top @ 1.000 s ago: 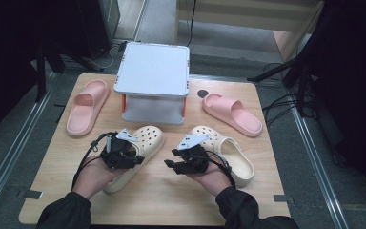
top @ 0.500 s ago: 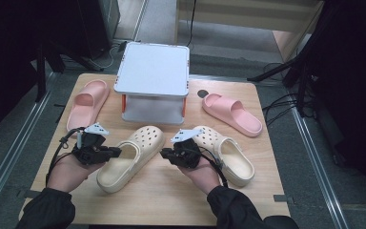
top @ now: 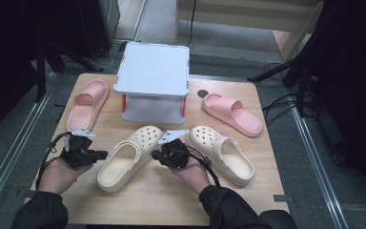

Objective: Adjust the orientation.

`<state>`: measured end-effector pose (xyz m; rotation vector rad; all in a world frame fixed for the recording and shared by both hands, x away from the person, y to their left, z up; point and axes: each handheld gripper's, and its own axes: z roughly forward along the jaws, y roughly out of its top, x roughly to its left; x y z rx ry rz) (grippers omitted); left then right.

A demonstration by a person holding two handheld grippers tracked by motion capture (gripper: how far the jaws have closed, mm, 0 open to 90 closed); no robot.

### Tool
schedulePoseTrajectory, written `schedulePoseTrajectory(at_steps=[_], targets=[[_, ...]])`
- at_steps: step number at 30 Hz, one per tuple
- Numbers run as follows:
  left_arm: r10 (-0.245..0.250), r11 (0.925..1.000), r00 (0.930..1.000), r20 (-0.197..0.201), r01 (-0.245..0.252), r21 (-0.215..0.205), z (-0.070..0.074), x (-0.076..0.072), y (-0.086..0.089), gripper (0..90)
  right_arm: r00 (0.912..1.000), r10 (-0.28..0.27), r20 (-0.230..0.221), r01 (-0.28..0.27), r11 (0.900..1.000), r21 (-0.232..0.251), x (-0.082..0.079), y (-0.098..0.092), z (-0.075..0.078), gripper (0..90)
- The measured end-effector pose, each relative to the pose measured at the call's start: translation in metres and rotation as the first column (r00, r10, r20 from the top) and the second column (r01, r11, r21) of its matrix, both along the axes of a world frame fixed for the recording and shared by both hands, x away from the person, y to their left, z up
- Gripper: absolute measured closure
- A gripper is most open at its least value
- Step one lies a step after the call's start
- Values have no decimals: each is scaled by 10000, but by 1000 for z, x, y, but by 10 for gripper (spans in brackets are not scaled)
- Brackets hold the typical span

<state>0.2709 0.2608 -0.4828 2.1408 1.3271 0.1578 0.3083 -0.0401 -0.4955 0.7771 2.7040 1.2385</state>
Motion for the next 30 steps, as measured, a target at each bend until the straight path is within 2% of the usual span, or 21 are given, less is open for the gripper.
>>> schedulePoseTrajectory(at_steps=[2, 3, 6, 12, 14, 16, 19, 22, 28, 30], targets=[[-59, 10000, 9998, -200, 59, 25, -6, 1, -2, 869, 10000, 62, -48, -62, 10000, -20, 0, 3, -2, 862], [-47, 9999, 9999, -152, 50, 142, -8, 2, -3, 877, 9999, 81, -110, -81, 9999, -68, 0, 6, -5, 857], [-73, 10000, 9996, -259, 74, 24, -9, 4, -3, 887, 9999, 60, -123, -62, 9998, -170, 1, 9, -8, 852], [-270, 9993, 9987, -432, 259, -254, -10, 2, -4, 888, 9998, -135, 135, 139, 9994, -326, 3, 12, -11, 855], [-322, 9991, 9985, -443, 309, -302, -10, 2, -6, 887, 9997, -223, 135, 228, 9991, -367, 5, 11, -11, 855], [-630, 9973, 9973, -370, 615, -407, -10, 0, -8, 885, 9995, -274, 137, 279, 9989, -375, 6, 9, -10, 855], [-812, 9938, 9963, -282, 788, -779, -9, -2, -12, 881, 9991, -395, 140, 401, 9984, -390, 9, 6, -10, 854], [-968, 9916, 9950, -243, 943, -881, -8, -4, -17, 879, 9989, -473, 40, 475, 9983, -348, 12, 4, -10, 848], [-1274, 9889, 9916, -209, 1254, -800, -9, -5, -29, 879, 9981, -610, 59, 612, 9973, -401, 16, 1, -9, 858], [-1459, 9858, 9890, -225, 1435, -869, -9, -6, -32, 879, 9978, -660, 86, 663, 9970, -403, 18, 0, -9, 859]])
